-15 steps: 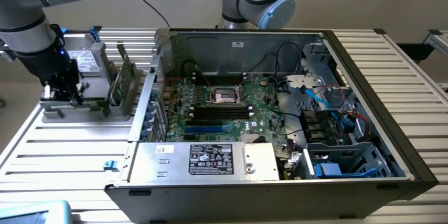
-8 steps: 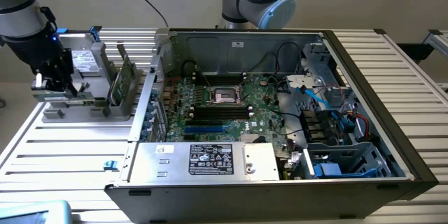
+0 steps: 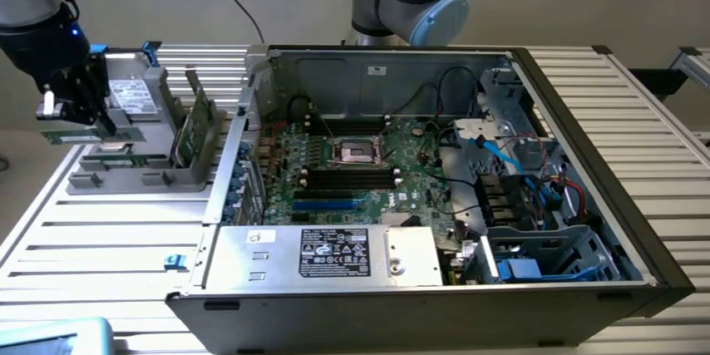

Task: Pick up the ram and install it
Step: 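Pick up the ram and move it above insertion slot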

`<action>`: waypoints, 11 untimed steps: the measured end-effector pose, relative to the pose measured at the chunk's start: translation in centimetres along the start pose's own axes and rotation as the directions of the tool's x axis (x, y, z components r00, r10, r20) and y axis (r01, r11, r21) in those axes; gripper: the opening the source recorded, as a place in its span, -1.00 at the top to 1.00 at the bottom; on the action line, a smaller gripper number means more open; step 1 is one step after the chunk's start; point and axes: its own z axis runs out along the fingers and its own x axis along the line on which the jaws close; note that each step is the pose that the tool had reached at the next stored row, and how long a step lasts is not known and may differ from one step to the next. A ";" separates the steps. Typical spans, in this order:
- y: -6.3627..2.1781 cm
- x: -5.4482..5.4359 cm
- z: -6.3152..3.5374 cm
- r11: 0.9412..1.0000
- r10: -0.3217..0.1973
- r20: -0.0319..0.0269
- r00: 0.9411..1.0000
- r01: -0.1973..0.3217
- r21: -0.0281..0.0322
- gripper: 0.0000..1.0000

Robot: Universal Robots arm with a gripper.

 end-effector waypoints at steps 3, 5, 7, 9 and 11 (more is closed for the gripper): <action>-0.24 -0.1 -1.38 1.000 0.000 0.000 1.000 0.000 0.000 0.74; -0.57 -0.1 -2.28 1.000 0.000 0.000 1.000 0.000 0.000 0.74; -0.96 -0.1 -3.19 1.000 0.000 0.000 1.000 0.000 0.000 0.74; -1.43 -0.2 -4.11 1.000 0.000 0.000 1.000 0.000 -0.001 0.74; -1.96 -0.2 -5.03 1.000 0.000 0.000 1.000 0.000 -0.001 0.74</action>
